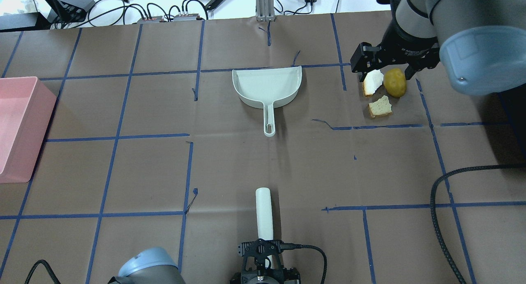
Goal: Sweep and dump trash in nearest bin
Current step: 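Close the left gripper on the brush handle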
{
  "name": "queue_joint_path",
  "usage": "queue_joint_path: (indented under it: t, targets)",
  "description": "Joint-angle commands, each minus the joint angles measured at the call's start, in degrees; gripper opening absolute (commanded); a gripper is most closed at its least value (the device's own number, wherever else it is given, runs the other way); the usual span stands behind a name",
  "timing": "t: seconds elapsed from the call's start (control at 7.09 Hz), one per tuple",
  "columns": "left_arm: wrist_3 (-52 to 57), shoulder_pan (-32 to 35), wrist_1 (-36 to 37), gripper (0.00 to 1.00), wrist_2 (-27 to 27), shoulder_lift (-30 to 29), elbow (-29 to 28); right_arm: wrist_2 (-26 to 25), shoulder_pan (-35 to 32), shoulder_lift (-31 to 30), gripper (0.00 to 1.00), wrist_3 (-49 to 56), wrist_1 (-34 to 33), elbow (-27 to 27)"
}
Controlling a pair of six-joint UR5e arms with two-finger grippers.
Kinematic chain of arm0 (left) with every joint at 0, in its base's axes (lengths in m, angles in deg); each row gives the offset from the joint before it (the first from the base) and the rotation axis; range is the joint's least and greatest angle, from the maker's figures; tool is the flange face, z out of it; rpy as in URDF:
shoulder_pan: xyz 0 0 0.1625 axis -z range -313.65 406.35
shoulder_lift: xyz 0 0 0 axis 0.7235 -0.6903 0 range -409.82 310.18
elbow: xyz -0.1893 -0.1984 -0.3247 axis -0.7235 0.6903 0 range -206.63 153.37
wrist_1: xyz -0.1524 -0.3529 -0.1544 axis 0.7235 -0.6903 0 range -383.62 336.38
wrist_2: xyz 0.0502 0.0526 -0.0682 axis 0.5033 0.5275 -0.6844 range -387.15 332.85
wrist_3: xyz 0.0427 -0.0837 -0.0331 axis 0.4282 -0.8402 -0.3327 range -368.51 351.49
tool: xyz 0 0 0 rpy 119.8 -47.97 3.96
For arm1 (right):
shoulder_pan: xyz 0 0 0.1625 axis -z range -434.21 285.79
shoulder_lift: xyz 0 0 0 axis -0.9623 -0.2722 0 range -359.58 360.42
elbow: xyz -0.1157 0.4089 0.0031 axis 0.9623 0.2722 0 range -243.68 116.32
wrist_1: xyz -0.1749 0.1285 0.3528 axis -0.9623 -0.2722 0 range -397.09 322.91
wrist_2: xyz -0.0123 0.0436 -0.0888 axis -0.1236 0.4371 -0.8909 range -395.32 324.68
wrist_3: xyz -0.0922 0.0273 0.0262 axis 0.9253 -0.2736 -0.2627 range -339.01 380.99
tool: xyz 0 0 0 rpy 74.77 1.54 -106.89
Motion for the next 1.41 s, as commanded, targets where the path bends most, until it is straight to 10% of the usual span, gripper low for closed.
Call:
queue_joint_path:
  t: [0.0,0.42,1.27]
  targets:
    - [-0.52,0.00,0.11,0.57,-2.99,0.47,0.01,0.00,0.00,0.00,1.00,-0.04,0.00,0.00]
    - [-1.58,0.00,-0.15,0.53,-3.99,0.74,0.01,0.00,0.00,0.00,1.00,-0.04,0.00,0.00]
    - [-0.80,-0.61,0.02,0.06,-4.43,1.18,-0.78,0.00,0.00,0.00,1.00,0.04,0.00,0.00]
